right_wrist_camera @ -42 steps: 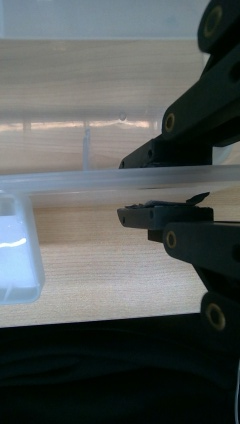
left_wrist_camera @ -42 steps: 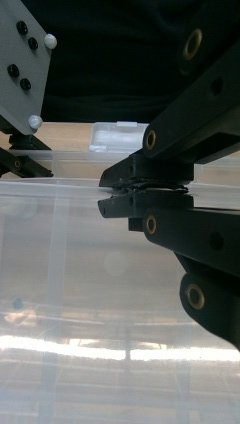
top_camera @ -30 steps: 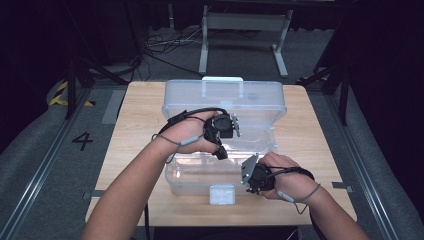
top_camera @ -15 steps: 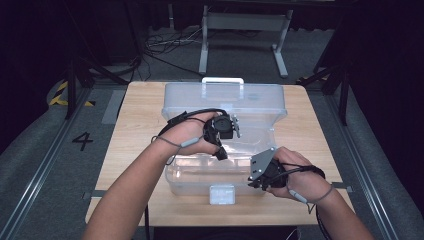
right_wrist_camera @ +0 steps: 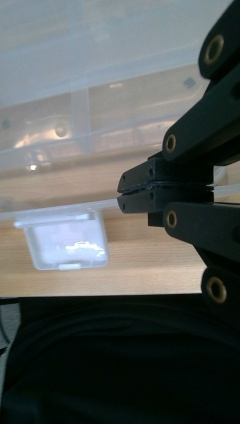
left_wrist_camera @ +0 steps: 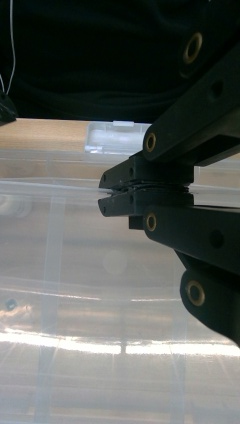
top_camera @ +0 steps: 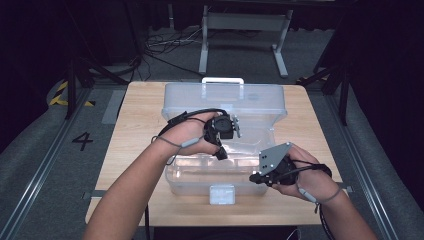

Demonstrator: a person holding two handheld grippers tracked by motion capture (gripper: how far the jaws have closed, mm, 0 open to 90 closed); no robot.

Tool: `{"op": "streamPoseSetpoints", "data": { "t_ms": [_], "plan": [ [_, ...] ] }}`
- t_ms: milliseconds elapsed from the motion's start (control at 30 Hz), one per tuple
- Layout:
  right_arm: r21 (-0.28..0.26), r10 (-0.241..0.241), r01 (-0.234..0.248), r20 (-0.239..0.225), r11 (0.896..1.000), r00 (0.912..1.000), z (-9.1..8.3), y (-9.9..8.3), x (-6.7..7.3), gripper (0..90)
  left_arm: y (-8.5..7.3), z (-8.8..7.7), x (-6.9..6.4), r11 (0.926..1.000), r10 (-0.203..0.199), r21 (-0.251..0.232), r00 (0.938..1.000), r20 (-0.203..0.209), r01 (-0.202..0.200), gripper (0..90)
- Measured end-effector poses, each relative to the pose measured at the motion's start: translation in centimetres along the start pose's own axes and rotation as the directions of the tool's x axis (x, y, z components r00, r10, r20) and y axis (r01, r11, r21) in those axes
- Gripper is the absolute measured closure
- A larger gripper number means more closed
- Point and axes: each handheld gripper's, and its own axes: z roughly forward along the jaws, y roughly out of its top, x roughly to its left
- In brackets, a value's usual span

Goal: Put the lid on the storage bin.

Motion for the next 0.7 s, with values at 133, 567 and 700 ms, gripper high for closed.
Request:
{"op": "streamPoseSetpoints", "data": {
  "t_ms": [133,567,700],
  "plan": [
    [-0.069,0.020,-0.020,0.009,0.997,0.9998,-0.9,-0.2,-0.2,90.0,0.0,0.0,0.0,1.0000,0.002,0.006,1.0000,-0.001,-0.002,88.3],
    [-0.195,0.104,-0.092,0.049,0.977,0.9934,-2.6,-1.0,-0.9,90.0,0.1,0.0,0.0,1.0000,0.003,0.008,1.0000,0.003,-0.003,88.3],
    [-0.244,0.138,-0.117,0.071,0.963,0.9878,-3.1,-1.2,-1.2,90.0,0.1,0.0,0.0,0.9999,0.003,0.011,1.0000,0.003,-0.003,88.3]
  ]
}}
